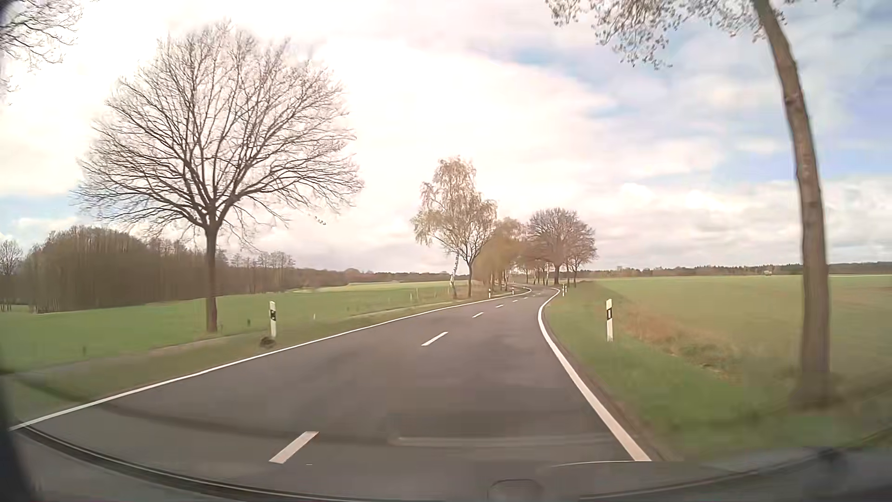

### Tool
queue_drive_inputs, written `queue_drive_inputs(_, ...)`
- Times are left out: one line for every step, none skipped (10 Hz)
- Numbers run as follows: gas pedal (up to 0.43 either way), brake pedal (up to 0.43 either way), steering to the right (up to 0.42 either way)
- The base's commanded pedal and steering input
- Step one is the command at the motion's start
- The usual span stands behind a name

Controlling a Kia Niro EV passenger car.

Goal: Follow the waypoints while adhering to traffic rules and regulations

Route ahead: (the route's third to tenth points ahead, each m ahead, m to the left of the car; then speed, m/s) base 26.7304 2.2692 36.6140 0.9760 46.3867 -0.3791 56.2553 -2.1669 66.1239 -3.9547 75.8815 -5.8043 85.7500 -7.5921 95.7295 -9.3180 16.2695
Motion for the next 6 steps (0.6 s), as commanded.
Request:
queue_drive_inputs(0.118, 0.0, 0.031)
queue_drive_inputs(0.118, 0.0, 0.031)
queue_drive_inputs(0.118, 0.0, 0.03)
queue_drive_inputs(0.118, 0.0, 0.03)
queue_drive_inputs(0.118, 0.0, 0.029)
queue_drive_inputs(0.118, 0.0, 0.025)
